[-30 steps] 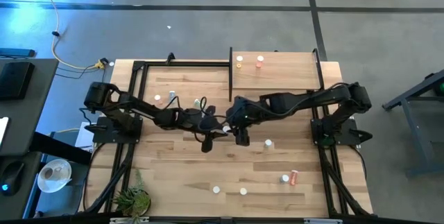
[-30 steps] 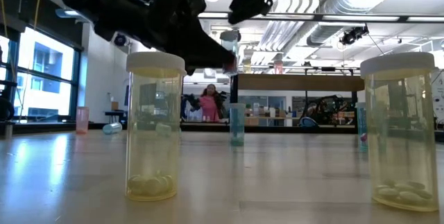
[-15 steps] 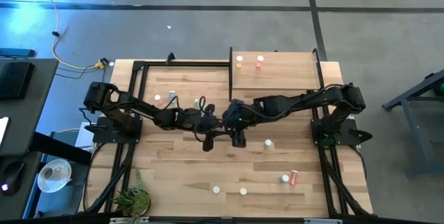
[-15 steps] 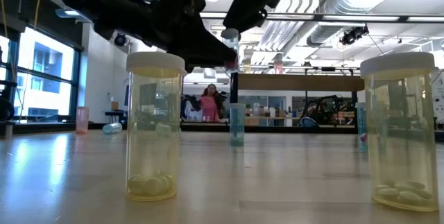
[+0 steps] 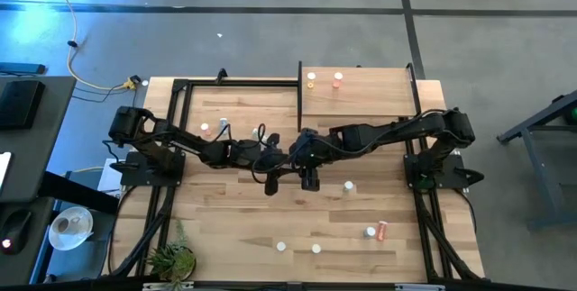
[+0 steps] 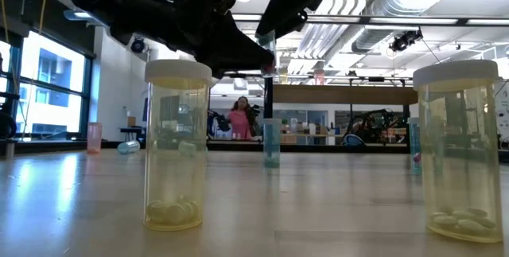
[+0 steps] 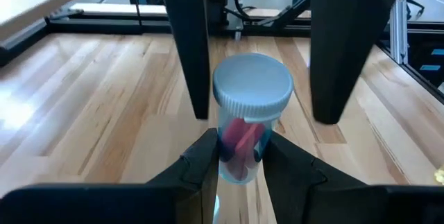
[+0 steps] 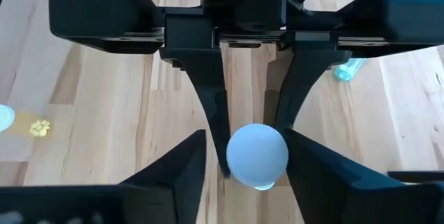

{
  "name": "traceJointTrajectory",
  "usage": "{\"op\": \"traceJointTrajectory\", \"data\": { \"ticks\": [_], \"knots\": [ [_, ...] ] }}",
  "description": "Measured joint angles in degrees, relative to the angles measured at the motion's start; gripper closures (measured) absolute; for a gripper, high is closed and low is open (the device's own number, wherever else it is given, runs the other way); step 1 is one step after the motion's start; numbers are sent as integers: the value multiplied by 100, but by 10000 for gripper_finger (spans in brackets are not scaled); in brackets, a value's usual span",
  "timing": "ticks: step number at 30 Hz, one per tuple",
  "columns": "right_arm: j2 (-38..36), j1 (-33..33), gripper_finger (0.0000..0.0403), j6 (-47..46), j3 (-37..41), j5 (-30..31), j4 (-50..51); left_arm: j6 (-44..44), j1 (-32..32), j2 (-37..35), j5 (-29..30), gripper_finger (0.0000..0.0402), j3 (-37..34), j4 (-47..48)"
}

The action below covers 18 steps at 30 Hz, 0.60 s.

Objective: Pick and place medicine bottles onto shelf by color
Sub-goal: Put the center blue pill bottle on the shelf

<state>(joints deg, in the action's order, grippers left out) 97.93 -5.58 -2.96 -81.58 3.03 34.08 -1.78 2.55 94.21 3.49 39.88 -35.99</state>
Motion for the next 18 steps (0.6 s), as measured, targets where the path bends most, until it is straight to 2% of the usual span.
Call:
{"op": "traceJointTrajectory", "data": {
  "ticks": [10,18],
  "knots": [
    [0,2,290,0,0,13,-3,5,2,4,26,314,0,-21],
    [-2,0,299,0,-2,13,44,5,4,7,42,310,0,-22]
  ]
}}
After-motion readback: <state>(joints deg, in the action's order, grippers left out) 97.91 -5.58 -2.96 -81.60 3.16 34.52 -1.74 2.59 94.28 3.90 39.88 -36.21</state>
